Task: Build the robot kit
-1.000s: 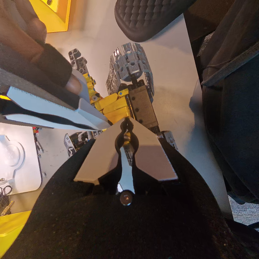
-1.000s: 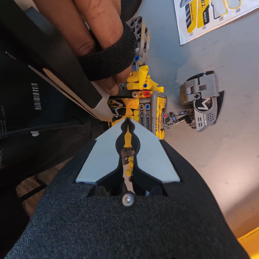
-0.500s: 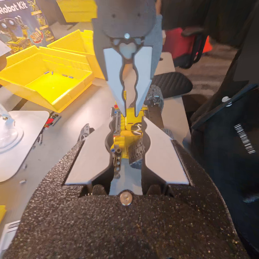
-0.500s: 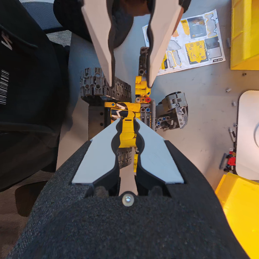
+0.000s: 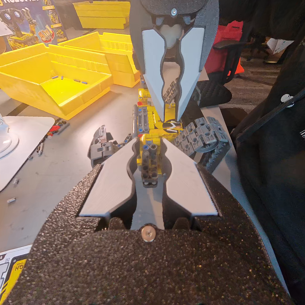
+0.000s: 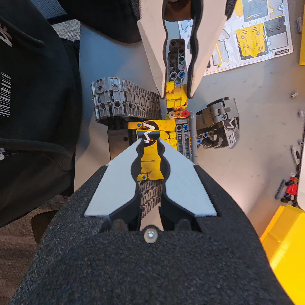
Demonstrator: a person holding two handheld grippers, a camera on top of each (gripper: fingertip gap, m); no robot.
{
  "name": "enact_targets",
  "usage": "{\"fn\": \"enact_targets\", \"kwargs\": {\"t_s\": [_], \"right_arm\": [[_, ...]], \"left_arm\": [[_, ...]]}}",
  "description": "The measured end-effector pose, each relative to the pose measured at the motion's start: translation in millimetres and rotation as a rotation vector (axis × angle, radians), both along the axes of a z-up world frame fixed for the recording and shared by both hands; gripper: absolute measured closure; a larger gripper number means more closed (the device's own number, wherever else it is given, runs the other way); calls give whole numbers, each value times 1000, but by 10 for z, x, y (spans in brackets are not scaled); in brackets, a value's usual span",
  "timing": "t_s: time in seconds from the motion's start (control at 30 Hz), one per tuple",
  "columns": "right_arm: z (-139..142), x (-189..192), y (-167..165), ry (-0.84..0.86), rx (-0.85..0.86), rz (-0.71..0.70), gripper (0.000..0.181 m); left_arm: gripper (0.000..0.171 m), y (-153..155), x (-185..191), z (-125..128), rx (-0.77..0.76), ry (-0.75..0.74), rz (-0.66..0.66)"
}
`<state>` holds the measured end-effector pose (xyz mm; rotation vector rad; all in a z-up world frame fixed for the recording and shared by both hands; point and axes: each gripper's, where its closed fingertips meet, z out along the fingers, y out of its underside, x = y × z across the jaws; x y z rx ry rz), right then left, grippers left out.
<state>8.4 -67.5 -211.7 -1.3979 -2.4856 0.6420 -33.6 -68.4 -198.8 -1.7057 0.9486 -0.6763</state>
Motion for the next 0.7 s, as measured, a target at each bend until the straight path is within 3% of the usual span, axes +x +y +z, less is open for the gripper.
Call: {"fn": "enact_targets", "kwargs": {"t_s": [0.6, 0.7], "right_arm": [[-4, 32, -25, 9, 37, 94, 172], [15, 66, -11, -5, 10, 92, 152]], "left_arm": [[148, -34, -21, -2, 29, -18, 15], [148, -25, -27, -9, 31, -18, 21]]}}
